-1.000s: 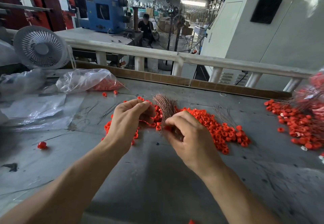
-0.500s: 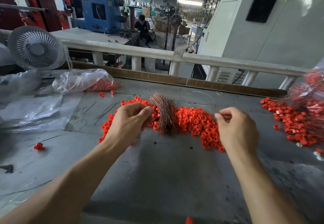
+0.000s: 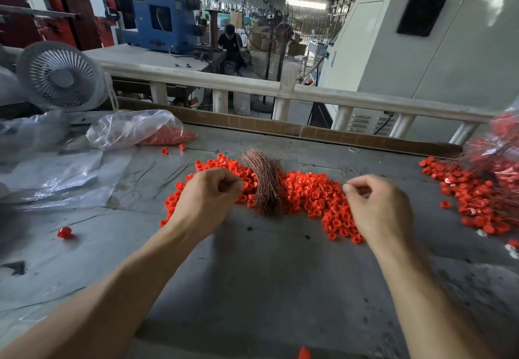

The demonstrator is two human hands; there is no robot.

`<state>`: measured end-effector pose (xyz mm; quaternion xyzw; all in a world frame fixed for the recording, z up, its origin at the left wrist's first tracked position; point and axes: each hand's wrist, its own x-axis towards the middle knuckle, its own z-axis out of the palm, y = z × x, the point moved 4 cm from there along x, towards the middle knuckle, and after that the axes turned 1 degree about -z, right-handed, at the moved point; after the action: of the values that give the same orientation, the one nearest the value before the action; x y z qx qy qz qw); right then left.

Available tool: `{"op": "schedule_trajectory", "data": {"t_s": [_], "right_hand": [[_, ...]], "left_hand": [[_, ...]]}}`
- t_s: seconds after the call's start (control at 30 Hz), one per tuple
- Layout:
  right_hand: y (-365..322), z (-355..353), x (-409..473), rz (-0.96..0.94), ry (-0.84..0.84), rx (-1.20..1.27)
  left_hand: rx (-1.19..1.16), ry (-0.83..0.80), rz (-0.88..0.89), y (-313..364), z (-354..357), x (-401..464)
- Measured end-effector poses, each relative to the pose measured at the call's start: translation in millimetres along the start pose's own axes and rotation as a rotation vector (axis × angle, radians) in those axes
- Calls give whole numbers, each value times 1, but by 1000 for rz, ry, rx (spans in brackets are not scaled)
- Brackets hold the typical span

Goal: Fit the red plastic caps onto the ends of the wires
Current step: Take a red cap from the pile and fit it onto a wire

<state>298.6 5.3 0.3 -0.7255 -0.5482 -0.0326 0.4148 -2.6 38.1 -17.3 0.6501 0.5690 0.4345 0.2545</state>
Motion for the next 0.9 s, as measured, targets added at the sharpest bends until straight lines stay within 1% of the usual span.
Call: {"op": "schedule_trajectory", "data": {"t_s": [0.07,0.13,0.23,0.4,0.57,0.67,0.8,0.9], "right_hand": [[-21,14,-12,-114,-133,80],[-39,29,-24,-234,-253,100],[-54,41,-35,-325,-320,83],[-60,48,-41,-352,-302,-2],[-58,50,-42,-363,-350,-33],[-62,54,-44,-361,-339,-75],[-67,52,-44,-361,-288,-60],[-66,52,-45,-345,-286,-16]], "left_hand": [[30,-12,18,1,3,-2],[80,-11,48,2,5,-2],[133,-2,73,3,5,-2],[278,38,53,1,-4,0],[442,16,72,2,-12,-1],[475,23,93,3,-10,-2],[499,41,116,0,-7,-1],[513,12,149,-2,-3,1]]}}
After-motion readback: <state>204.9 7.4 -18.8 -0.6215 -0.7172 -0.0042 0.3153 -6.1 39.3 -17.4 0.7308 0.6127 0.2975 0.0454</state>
